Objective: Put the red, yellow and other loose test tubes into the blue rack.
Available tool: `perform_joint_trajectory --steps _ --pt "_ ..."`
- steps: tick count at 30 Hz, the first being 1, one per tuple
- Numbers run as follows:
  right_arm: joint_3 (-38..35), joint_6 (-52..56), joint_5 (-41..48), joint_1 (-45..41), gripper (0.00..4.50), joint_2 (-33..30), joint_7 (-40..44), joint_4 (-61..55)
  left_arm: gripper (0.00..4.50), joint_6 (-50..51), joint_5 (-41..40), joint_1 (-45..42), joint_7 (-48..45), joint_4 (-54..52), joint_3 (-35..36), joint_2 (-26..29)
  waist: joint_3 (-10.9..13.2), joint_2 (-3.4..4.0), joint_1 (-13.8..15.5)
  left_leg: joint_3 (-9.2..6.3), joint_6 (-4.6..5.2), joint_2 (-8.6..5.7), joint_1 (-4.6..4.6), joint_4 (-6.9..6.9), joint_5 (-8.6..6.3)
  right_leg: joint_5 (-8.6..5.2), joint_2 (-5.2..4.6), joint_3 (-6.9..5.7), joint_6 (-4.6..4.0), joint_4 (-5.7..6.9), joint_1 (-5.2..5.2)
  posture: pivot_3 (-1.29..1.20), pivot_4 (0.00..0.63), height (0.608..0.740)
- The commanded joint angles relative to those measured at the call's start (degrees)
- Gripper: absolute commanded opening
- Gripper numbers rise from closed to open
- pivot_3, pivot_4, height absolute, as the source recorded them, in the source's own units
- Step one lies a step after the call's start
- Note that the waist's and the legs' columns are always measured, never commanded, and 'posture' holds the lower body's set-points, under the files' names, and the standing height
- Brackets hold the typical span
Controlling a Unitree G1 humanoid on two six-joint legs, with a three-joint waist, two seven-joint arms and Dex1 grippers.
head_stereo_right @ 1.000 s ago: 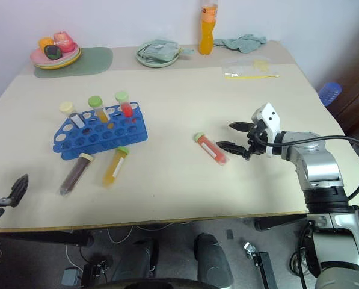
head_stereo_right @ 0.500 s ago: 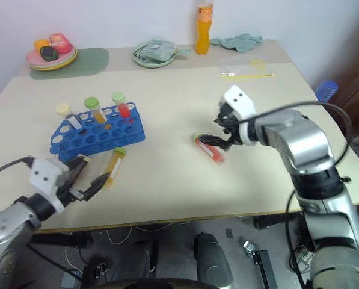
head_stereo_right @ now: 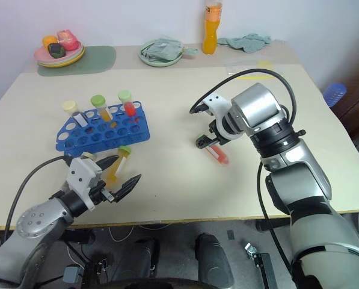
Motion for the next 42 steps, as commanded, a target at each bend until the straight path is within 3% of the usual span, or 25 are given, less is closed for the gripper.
perform_joint_trajectory --steps 1,5,6,9,11,13,14,20,22,26,33,42 --pt "1.85 0.33 0.55 -3.00 4.50 0.31 -0.31 0.46 4.44 -1.28 0.74 0.60 0.73 -3.11 -0.88 -0.39 0.00 0.00 0.06 0.00 0.00 0.00 0.00 0.00 0.00 0.00 0.00 0.00 0.00 0.00 0.00 0.00 0.150 0.740" --pt "3.71 -0.14 -0.15 -2.92 4.50 1.07 -0.36 1.37 4.44 -1.64 1.36 1.12 1.61 -3.25 -1.82 -1.09 0.00 0.01 0.05 -0.01 0.00 0.00 0.02 0.00 0.00 0.00 0.03 0.00 0.00 0.02 0.00 0.00 0.150 0.740" --pt "4.17 -0.36 -0.09 -2.92 4.25 1.09 -0.12 1.60 4.49 -1.73 1.27 1.23 1.86 -3.28 -1.78 -1.43 0.00 0.01 0.06 0.00 0.00 0.00 0.02 0.00 0.00 0.00 0.03 0.00 0.00 0.02 0.00 0.00 0.150 0.740" --pt "5.18 -1.38 -0.50 -2.86 3.15 1.23 0.01 2.72 4.50 -1.77 1.42 1.54 1.91 -3.17 -1.87 -1.78 0.00 0.01 0.06 -0.01 0.00 0.00 0.01 0.01 0.00 0.00 0.03 -0.01 0.00 0.02 0.00 0.00 0.150 0.740" --pt "5.54 -1.95 -0.80 -2.89 2.18 1.35 -0.02 3.39 4.50 -1.85 1.53 1.56 1.76 -3.06 -1.97 -1.67 0.00 0.01 0.06 -0.01 0.00 0.00 0.01 0.01 0.00 0.00 0.03 -0.01 0.00 0.03 0.00 0.00 0.150 0.740" --pt "5.60 -2.20 -1.09 -2.89 0.90 1.37 -0.22 3.48 4.50 -1.89 1.49 1.51 1.66 -2.91 -1.88 -1.60 0.00 0.01 0.06 0.00 0.00 0.00 0.01 0.01 0.00 0.00 0.04 -0.01 0.00 0.02 0.00 0.00 0.150 0.740" --pt "5.64 -2.14 -1.14 -2.99 0.71 1.30 -0.19 3.33 4.50 -1.88 1.46 1.43 1.60 -2.79 -1.77 -1.57 0.00 0.01 0.06 0.00 0.00 0.00 0.01 0.01 0.00 0.00 0.04 0.00 0.00 0.03 0.00 0.00 0.150 0.740" --pt "3.42 -3.20 2.71 -1.95 0.69 -2.25 4.07 -6.89 4.50 -2.09 1.35 2.11 1.13 -2.83 -1.18 -1.36 0.04 0.06 0.08 -0.01 0.01 0.00 0.00 0.00 0.00 0.00 0.04 -0.01 0.00 0.01 -0.02 0.00 0.150 0.740" --pt "-1.63 -16.24 4.26 3.44 0.69 -2.78 7.36 -17.36 4.50 -2.30 1.61 2.70 1.32 -2.46 -0.41 -1.40 0.00 0.01 0.15 -0.01 0.02 0.01 0.00 -0.02 -0.01 -0.01 0.04 -0.01 0.01 0.00 -0.02 0.00 0.150 0.740" --pt "-16.69 -40.72 7.73 13.96 0.69 11.06 3.78 -24.81 4.50 -2.94 1.00 3.89 2.56 -0.47 3.72 -2.32 0.00 0.01 -0.87 -0.01 0.08 0.08 0.04 -0.01 -0.04 -0.02 0.12 -0.02 0.04 0.02 0.02 0.00 0.150 0.740" --pt "-14.46 -71.91 -2.85 20.31 0.69 33.06 -7.37 -11.29 4.50 -3.97 0.88 3.28 3.28 2.85 8.49 -2.63 -0.02 -0.01 -1.22 -0.04 0.06 0.10 0.07 0.03 -0.03 0.00 0.13 -0.02 0.02 0.14 0.02 0.00 0.150 0.740" --pt "-13.57 -87.64 -8.76 19.18 0.69 42.65 -11.78 8.32 4.50 -3.49 -1.32 5.13 3.37 1.72 13.44 -2.62 -0.01 0.01 -1.26 -0.04 0.03 0.08 0.08 -0.01 -0.02 0.00 0.09 -0.02 0.00 0.12 0.01 0.00 0.150 0.740"
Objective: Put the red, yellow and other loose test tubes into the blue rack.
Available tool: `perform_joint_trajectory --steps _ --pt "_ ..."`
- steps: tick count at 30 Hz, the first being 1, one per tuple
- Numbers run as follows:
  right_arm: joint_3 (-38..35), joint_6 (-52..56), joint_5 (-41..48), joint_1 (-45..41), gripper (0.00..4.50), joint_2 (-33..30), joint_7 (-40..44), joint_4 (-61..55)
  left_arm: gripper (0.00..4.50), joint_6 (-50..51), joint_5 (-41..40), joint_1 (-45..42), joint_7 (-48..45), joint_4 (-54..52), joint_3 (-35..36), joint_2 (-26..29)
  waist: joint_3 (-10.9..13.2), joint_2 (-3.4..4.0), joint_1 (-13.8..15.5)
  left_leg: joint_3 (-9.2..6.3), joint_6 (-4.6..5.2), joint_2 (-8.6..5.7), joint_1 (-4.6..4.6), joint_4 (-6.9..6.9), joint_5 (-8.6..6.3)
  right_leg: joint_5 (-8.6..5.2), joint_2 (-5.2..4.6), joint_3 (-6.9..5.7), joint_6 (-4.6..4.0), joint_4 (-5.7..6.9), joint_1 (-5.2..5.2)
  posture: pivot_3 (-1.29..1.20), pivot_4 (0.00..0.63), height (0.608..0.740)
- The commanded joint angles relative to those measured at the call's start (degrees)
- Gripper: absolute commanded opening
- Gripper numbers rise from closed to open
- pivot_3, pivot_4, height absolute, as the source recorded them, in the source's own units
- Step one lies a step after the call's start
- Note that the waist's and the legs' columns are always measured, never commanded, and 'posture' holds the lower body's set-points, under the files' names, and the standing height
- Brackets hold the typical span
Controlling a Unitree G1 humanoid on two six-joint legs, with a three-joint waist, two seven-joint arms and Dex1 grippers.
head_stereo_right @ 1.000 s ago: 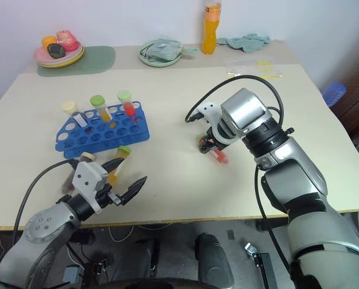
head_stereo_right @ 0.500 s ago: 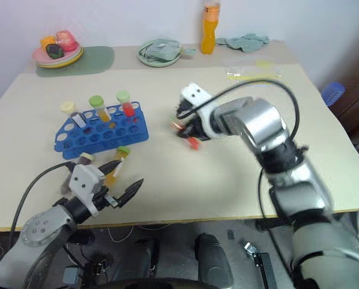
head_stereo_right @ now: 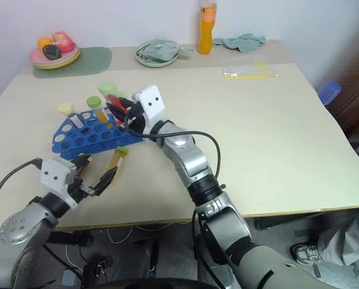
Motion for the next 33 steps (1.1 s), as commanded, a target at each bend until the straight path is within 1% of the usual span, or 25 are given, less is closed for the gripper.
perform_joint_trajectory --steps 1,8,13,24,33 --pt "-1.11 -4.64 -0.56 -2.66 0.69 4.79 -1.43 3.08 4.50 -1.06 -0.83 0.99 -0.04 -2.17 2.23 0.13 0.00 0.01 0.00 0.00 0.00 0.00 0.00 -0.01 0.00 0.00 0.00 0.00 0.00 0.00 0.00 0.00 0.150 0.740" --pt "-0.42 -7.76 -1.71 -4.30 0.69 6.37 -2.21 9.68 4.50 -0.79 -0.75 1.29 0.42 -2.60 1.99 -0.12 0.00 0.01 -0.04 -0.01 0.00 0.01 0.01 -0.01 0.00 0.00 0.02 0.00 0.00 0.01 -0.01 0.00 0.150 0.740" --pt "-0.85 -9.83 -1.79 -6.95 0.69 7.74 -3.12 14.26 4.50 -0.47 -0.77 0.85 0.45 -2.56 1.66 -0.09 -0.01 0.01 -0.08 -0.01 0.00 0.01 0.02 -0.01 0.00 0.00 0.02 0.00 -0.01 0.02 0.00 0.00 0.150 0.740" --pt "-0.05 -14.24 -2.19 -10.56 0.69 10.42 -1.83 22.65 4.50 0.20 -0.94 0.74 0.52 -2.91 2.01 0.13 0.00 0.03 -0.10 0.00 0.00 0.00 0.02 -0.02 0.00 0.00 0.01 0.00 -0.01 0.01 0.00 0.00 0.150 0.740" --pt "-0.18 -17.03 -2.30 -9.66 0.69 10.49 -1.74 25.12 4.50 0.43 -1.05 1.18 0.81 -3.43 2.62 0.12 0.00 0.03 -0.13 -0.01 0.00 0.01 0.02 -0.02 0.00 0.00 0.02 0.00 -0.01 0.01 0.00 0.00 0.150 0.740"
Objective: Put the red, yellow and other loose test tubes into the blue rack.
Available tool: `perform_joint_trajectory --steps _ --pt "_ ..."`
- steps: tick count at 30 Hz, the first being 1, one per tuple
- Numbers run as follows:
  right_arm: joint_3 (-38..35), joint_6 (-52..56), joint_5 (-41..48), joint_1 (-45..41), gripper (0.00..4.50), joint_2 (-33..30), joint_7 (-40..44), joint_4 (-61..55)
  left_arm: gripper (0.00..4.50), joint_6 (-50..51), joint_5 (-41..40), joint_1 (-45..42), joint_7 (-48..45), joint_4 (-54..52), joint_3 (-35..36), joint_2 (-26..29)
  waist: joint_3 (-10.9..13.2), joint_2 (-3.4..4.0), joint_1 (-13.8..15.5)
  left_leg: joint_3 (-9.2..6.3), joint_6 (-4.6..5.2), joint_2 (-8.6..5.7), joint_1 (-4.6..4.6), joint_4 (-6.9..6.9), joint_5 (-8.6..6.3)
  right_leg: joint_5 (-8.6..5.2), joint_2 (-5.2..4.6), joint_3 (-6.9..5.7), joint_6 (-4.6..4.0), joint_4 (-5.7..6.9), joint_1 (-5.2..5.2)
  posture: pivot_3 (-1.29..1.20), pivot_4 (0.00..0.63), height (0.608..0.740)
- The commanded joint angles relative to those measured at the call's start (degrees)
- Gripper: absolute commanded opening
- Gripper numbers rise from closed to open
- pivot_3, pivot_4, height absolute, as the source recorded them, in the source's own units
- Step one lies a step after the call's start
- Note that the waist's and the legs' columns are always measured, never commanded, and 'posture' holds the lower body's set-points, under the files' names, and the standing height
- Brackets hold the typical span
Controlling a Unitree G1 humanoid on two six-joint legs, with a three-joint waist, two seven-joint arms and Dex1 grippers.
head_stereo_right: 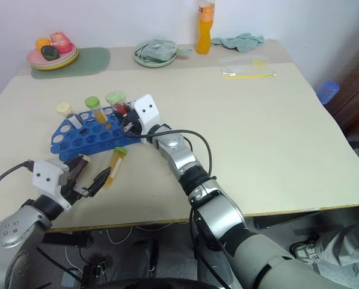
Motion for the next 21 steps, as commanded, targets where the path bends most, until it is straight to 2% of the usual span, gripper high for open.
perform_joint_trajectory --steps 1,6,11,13,14,21 --pt "-0.25 -2.48 -0.09 -0.30 0.69 8.14 0.38 -0.14 4.50 0.05 -0.59 0.29 0.47 -2.31 1.09 0.16 0.00 0.00 0.00 0.00 0.00 0.00 0.00 0.00 0.00 0.00 0.00 0.00 0.00 0.00 0.00 0.00 0.150 0.740" --pt "0.74 -4.50 0.46 1.91 0.69 7.75 3.99 -1.27 4.50 0.72 -1.04 0.23 0.84 -2.37 1.36 0.14 0.00 0.01 -0.10 0.00 0.00 0.00 0.00 0.00 0.00 0.00 0.00 0.00 0.00 0.00 0.00 0.00 0.150 0.740" --pt "0.58 -4.42 1.42 2.48 3.12 7.40 6.80 -2.77 4.50 1.79 -1.45 -0.10 1.55 -2.41 1.55 0.26 0.00 0.01 -0.46 -0.02 0.00 0.01 0.00 -0.01 0.00 0.00 0.02 0.00 0.00 0.00 0.00 0.00 0.150 0.740" --pt "0.44 -4.64 1.16 2.28 4.23 7.29 6.34 -3.00 4.50 2.09 -1.57 -0.18 1.73 -2.50 1.55 0.32 0.00 0.01 -0.52 -0.02 0.00 0.01 0.00 -0.01 0.00 0.00 0.02 0.00 0.00 0.01 0.00 0.00 0.150 0.740" --pt "0.34 -4.65 1.06 2.19 4.42 7.24 6.02 -3.04 4.50 2.21 -1.61 -0.19 1.85 -2.58 1.49 0.33 0.00 0.01 -0.52 -0.02 0.00 0.01 0.00 -0.01 0.00 0.00 0.02 0.00 0.00 0.01 0.00 0.00 0.150 0.740" --pt "-0.06 -3.41 2.16 2.76 4.42 4.76 6.96 -9.05 4.50 3.43 -1.59 -0.15 3.12 -3.42 1.04 0.41 0.01 0.02 -0.69 -0.04 0.00 0.01 0.00 -0.01 0.00 0.00 0.02 0.00 0.00 0.01 0.00 0.00 0.150 0.740"
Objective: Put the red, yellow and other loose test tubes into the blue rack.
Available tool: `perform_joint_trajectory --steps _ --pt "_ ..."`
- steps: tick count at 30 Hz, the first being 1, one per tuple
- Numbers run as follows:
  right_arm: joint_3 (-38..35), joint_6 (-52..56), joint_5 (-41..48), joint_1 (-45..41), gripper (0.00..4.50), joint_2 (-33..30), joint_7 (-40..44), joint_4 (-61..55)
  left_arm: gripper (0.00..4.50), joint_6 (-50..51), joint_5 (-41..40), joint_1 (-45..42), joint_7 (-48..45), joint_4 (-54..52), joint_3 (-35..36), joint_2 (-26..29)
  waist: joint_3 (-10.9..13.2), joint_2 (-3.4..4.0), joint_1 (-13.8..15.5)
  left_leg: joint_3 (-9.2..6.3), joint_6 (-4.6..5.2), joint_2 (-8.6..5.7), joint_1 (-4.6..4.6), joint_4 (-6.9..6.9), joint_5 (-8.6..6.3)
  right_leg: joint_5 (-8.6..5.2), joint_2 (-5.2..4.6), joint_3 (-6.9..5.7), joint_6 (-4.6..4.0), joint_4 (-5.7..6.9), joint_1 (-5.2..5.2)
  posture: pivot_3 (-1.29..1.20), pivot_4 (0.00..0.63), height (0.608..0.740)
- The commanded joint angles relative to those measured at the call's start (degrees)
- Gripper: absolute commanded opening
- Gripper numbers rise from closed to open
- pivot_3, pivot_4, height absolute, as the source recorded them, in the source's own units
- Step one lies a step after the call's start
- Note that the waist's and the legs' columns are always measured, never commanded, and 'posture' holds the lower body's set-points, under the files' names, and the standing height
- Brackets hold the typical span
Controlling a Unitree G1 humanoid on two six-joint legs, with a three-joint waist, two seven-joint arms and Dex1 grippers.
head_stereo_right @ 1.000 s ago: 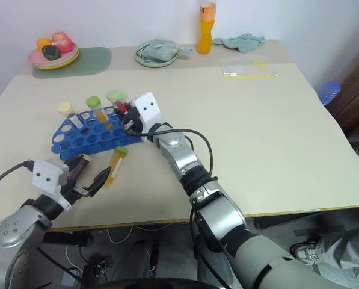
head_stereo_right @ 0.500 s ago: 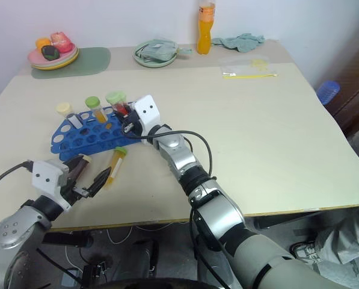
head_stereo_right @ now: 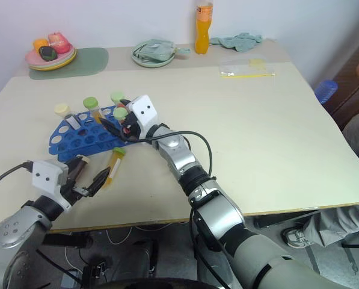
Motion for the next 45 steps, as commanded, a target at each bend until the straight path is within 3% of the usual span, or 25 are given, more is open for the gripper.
perform_joint_trajectory --steps 1,5,10,12,14,18,21,26,36,39,44,45 --pt "-0.71 1.22 2.03 2.89 4.42 3.98 1.57 -9.35 4.50 1.85 -0.27 -0.37 1.39 -3.09 0.97 0.46 0.00 0.00 -0.04 -0.01 0.00 0.00 0.00 0.00 0.00 0.00 0.00 0.00 0.00 0.00 0.00 0.00 0.150 0.740" --pt "-1.00 8.03 3.16 5.66 4.42 -2.39 4.66 -20.69 4.50 15.54 -4.45 -6.18 6.89 -6.65 2.64 1.75 -0.03 -0.04 0.66 -0.10 0.00 -0.01 -0.01 0.01 0.00 0.00 -0.01 -0.04 0.00 -0.01 0.05 0.00 0.150 0.740" --pt "0.49 22.61 4.15 9.77 4.42 -17.51 16.41 -35.86 4.50 45.25 -9.08 -20.20 12.87 -12.85 2.23 8.05 -0.03 -0.07 1.43 -0.17 0.00 -0.14 -0.04 0.18 0.01 0.01 -0.10 -0.10 0.04 -0.01 0.16 0.00 0.150 0.740" --pt "1.20 27.27 5.12 10.49 4.42 -24.05 22.10 -40.13 4.50 58.82 -11.65 -27.49 12.49 -12.55 2.65 7.60 -0.01 -0.05 1.16 -0.15 0.00 -0.16 -0.03 0.18 0.01 0.01 -0.10 -0.10 0.05 -0.02 0.18 0.00 0.150 0.740" --pt "1.80 29.44 5.73 11.18 4.42 -29.38 27.07 -43.51 4.50 65.54 -16.47 -31.68 12.78 -9.21 2.22 8.00 -0.01 -0.05 0.57 -0.19 0.00 -0.13 0.00 0.12 0.01 0.01 -0.03 -0.12 0.05 -0.02 0.17 0.00 0.150 0.740" --pt "3.64 30.62 5.98 13.79 4.42 -38.51 36.54 -49.63 4.50 66.33 -28.03 -38.20 20.60 0.11 -2.83 11.06 0.01 -0.04 -0.33 -0.19 0.00 -0.03 0.08 -0.01 0.00 -0.02 0.08 -0.06 0.03 -0.01 0.14 0.00 0.150 0.740" --pt "4.20 30.11 6.29 16.27 4.42 -41.20 39.88 -52.98 4.50 66.33 -36.69 -42.67 29.19 6.18 -6.04 11.90 0.04 -0.12 -0.22 -0.22 0.00 -0.04 0.03 0.05 0.00 -0.01 0.01 -0.08 0.04 0.00 0.14 0.00 0.150 0.740" --pt "4.71 29.93 5.41 18.19 4.42 -41.00 39.84 -54.98 4.50 66.33 -47.40 -47.54 43.92 15.05 -8.43 11.55 0.04 -0.12 0.19 -0.24 -0.03 -0.09 0.04 0.08 0.01 0.00 -0.08 -0.04 0.05 0.00 0.12 0.00 0.150 0.740" --pt "4.99 29.34 4.38 19.62 4.42 -39.85 37.77 -55.85 4.50 63.54 -68.01 -48.11 68.33 21.56 -12.18 11.27 0.03 -0.13 1.77 -0.28 -0.17 -0.19 -0.01 0.12 0.10 0.01 -0.21 -0.01 0.06 -0.01 0.07 0.00 0.150 0.740" --pt "5.36 29.01 3.97 19.74 4.50 -39.42 37.39 -55.68 3.69 58.65 -74.60 -47.37 75.84 22.87 -15.74 14.38 0.03 -0.13 2.14 -0.26 -0.19 -0.18 -0.01 0.13 0.10 0.01 -0.20 0.00 0.06 0.00 0.05 0.00 0.150 0.740" --pt "5.60 28.61 3.60 19.80 4.50 -39.14 37.30 -55.54 1.19 49.14 -86.14 -48.26 83.52 22.80 -23.16 21.26 0.03 -0.13 2.59 -0.25 -0.25 -0.18 -0.03 0.12 0.13 0.01 -0.21 0.00 0.05 0.00 0.04 0.00 0.150 0.740" --pt "5.60 28.56 3.56 19.79 4.50 -39.14 37.32 -55.52 1.19 47.68 -87.75 -48.56 84.29 22.51 -24.33 22.62 0.03 -0.13 2.62 -0.23 -0.25 -0.19 -0.03 0.12 0.14 0.01 -0.22 0.00 0.05 0.00 0.04 0.00 0.150 0.740"
